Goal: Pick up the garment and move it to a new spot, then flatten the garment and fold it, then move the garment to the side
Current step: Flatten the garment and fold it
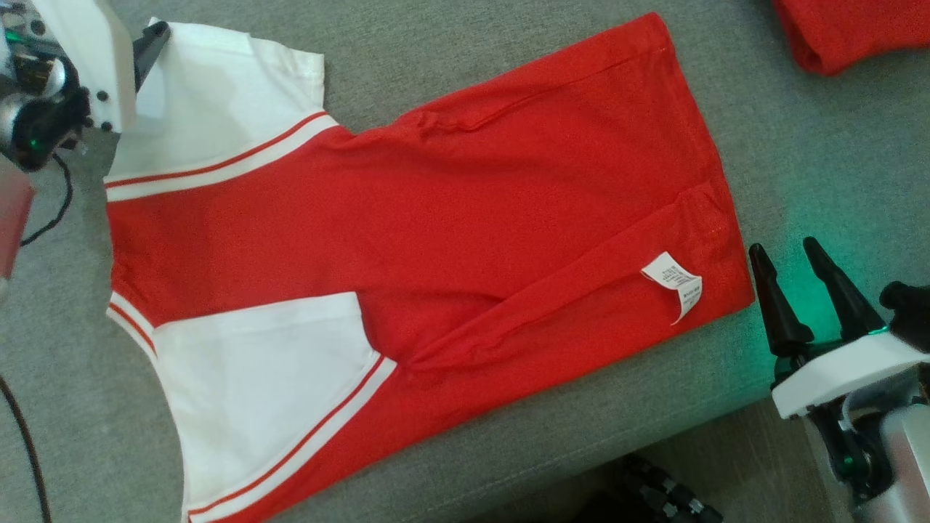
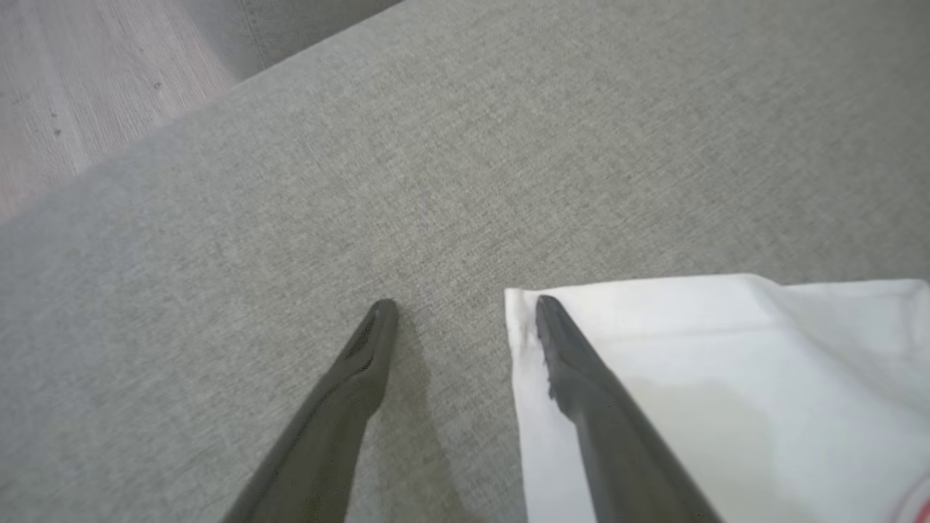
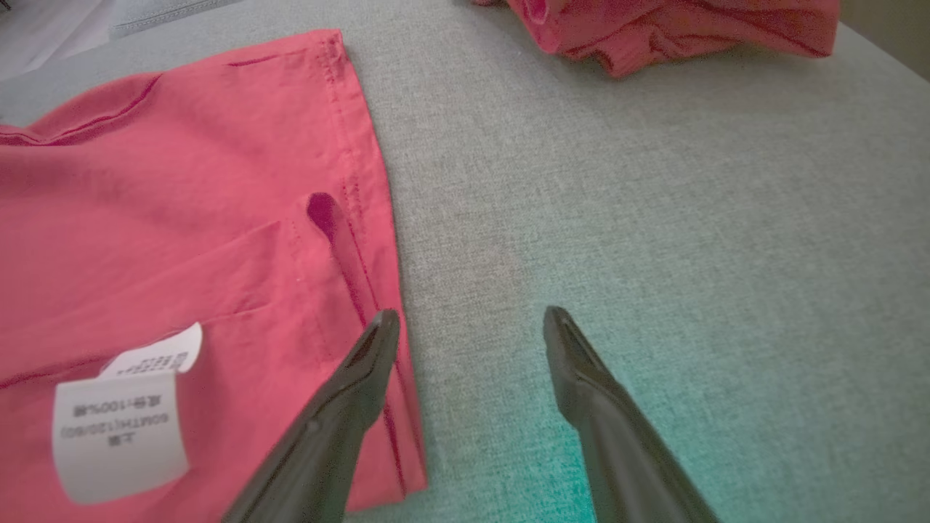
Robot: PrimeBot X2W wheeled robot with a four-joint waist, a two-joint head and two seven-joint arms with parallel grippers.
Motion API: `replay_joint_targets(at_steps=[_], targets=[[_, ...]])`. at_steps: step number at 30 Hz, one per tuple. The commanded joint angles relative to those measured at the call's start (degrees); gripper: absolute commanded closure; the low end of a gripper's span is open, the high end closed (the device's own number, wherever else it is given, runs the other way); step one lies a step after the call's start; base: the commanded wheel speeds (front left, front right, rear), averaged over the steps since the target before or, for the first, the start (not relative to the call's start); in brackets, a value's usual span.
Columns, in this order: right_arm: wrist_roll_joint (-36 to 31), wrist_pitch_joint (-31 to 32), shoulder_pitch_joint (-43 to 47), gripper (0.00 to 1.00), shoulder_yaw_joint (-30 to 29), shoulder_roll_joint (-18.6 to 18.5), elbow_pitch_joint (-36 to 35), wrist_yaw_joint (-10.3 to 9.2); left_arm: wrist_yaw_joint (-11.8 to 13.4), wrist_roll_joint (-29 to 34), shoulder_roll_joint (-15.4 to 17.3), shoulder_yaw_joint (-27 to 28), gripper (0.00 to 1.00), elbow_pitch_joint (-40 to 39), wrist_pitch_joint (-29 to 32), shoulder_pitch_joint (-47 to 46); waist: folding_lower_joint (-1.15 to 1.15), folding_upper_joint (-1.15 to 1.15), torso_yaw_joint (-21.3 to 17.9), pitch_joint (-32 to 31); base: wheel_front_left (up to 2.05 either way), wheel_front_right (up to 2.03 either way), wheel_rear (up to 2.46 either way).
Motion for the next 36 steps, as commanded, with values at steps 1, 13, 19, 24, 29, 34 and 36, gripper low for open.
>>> replay_joint_targets(at_steps=[1, 13, 19, 24, 29, 34, 36], targets=[[0.5, -0.8, 0.2, 0.0, 0.6, -1.0, -1.0, -0.05, -0.3, -0.7, 3.0, 0.5, 0.16, -1.3, 1.5, -2.4, -0.01, 0.0, -0.1, 0.1, 0.0, 0.0, 0.0], [0.3, -1.9, -2.0, 0.0, 0.3, -1.6, -1.3, -0.05, -0.3, -4.8, 4.8, -1.8, 1.0, -5.4, -0.9, -2.4, -0.01, 0.0, 1.2, -0.5, 0.0, 0.0, 0.0], [0.8, 1.7, -8.6, 0.0, 2.9, -2.4, -2.5, -0.05, -0.3, -6.9, 3.6, -0.7, 1.0, -6.4, -5.5, -1.8, -0.01, 0.0, 2.9, -2.7, 0.0, 0.0, 0.0], [1.9, 8.9, -18.7, 0.0, 5.3, -2.7, 2.6, -0.05, -0.3, -8.2, 4.1, -2.6, 1.0, -11.2, -7.7, 0.2, -0.01, 0.0, 4.8, -4.5, 0.0, 0.0, 0.0], [1.9, 15.3, -26.9, 0.0, 7.8, -3.4, 10.3, -0.05, -0.3, -9.1, 4.7, -4.4, 1.0, -15.8, -8.4, 1.6, -0.01, 0.0, 6.8, -5.1, 0.0, 0.0, 0.0], [1.6, 20.5, -34.7, 0.0, 10.1, -3.0, 20.1, -0.05, -0.3, -9.3, 5.7, -5.9, 1.0, -20.8, -9.0, 2.7, -0.01, 0.0, 8.6, -5.3, 0.0, 0.0, 0.0], [1.2, 21.9, -37.1, 0.0, 10.8, -2.9, 23.5, -0.05, -0.3, -9.3, 5.9, -6.2, 1.0, -22.1, -9.1, 2.9, -0.01, 0.0, 9.2, -5.4, 0.0, 0.0, 0.0]])
